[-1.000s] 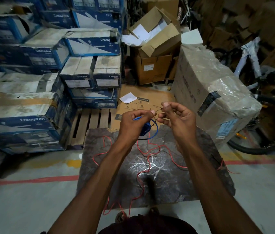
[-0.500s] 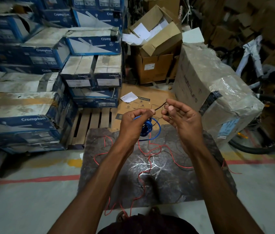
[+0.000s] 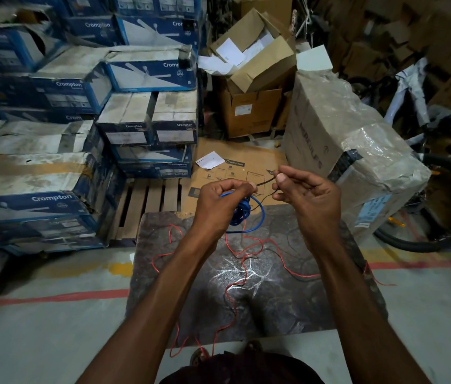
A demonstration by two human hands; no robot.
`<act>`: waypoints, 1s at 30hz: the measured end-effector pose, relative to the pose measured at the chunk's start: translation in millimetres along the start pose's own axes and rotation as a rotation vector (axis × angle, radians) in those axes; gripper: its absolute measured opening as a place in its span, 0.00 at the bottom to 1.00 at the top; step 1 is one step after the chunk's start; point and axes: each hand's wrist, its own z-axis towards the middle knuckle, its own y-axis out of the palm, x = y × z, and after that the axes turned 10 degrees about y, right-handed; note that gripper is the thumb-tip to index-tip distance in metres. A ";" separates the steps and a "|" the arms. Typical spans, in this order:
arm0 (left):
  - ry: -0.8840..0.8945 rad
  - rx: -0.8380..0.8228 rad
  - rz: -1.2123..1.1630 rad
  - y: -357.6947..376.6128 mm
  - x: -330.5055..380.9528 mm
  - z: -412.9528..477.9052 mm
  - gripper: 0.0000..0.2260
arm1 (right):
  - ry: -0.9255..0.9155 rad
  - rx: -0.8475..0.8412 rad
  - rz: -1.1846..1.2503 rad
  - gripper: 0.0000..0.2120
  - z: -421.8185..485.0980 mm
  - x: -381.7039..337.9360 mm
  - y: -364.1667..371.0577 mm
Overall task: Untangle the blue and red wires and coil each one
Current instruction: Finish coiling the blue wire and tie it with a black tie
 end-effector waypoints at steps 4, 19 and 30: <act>-0.022 0.000 0.009 0.4 4.5 0.0 0.05 | -0.018 -0.022 -0.051 0.11 0.8 1.3 -3.8; -0.077 -0.035 0.030 2.1 9.5 -2.3 0.06 | -0.019 -0.025 -0.045 0.11 -1.7 0.2 -9.2; -0.139 -0.055 -0.042 4.9 20.3 -6.7 0.08 | -0.033 -0.041 -0.056 0.12 -2.9 -2.2 -13.8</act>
